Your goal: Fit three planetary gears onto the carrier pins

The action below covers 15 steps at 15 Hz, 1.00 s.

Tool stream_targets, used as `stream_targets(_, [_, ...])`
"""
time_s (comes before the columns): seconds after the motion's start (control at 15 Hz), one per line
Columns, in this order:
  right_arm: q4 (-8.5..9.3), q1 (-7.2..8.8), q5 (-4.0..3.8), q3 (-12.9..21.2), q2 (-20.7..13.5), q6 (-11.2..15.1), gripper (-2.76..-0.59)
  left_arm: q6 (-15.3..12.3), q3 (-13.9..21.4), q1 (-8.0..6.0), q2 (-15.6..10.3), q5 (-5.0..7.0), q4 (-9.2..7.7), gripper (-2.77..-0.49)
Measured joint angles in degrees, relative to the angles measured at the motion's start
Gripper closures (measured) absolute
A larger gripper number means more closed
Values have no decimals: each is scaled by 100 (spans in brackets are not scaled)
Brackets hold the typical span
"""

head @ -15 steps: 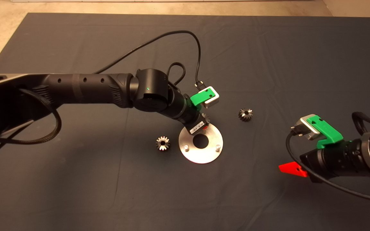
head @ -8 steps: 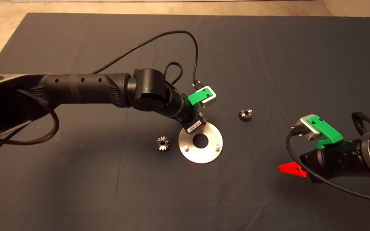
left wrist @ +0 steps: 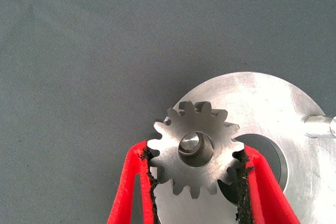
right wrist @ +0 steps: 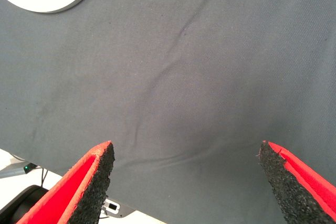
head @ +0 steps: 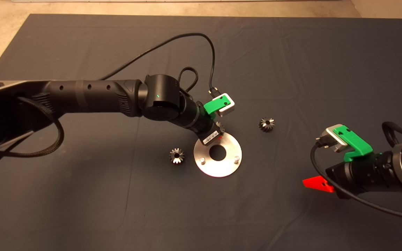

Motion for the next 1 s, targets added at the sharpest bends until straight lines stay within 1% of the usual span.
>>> stream_targets(0.07, [0, 0, 0, 0, 0, 0, -205, 0, 0, 0, 0, 12, 1, -59])
stream_targets(0.13, [0, 0, 0, 0, 0, 0, -205, 0, 0, 1, 0, 52, 2, -59])
stream_targets(0.53, [0, 0, 2, 0, 0, 0, -205, 0, 0, 0, 17, 119, 4, -59])
stream_targets(0.73, [0, 0, 0, 0, 0, 0, -205, 0, 0, 0, 15, 119, 4, -61])
stream_targets(0.8, [0, 0, 0, 0, 0, 0, -205, 0, 0, 1, 15, 119, 4, -69])
stream_targets(0.87, [0, 0, 0, 0, -2, 0, -205, 0, 0, 1, 15, 119, 4, -71])
stream_targets(1.0, [0, 0, 0, 0, -1, 0, -205, 0, 0, 1, 17, 119, 4, -71])
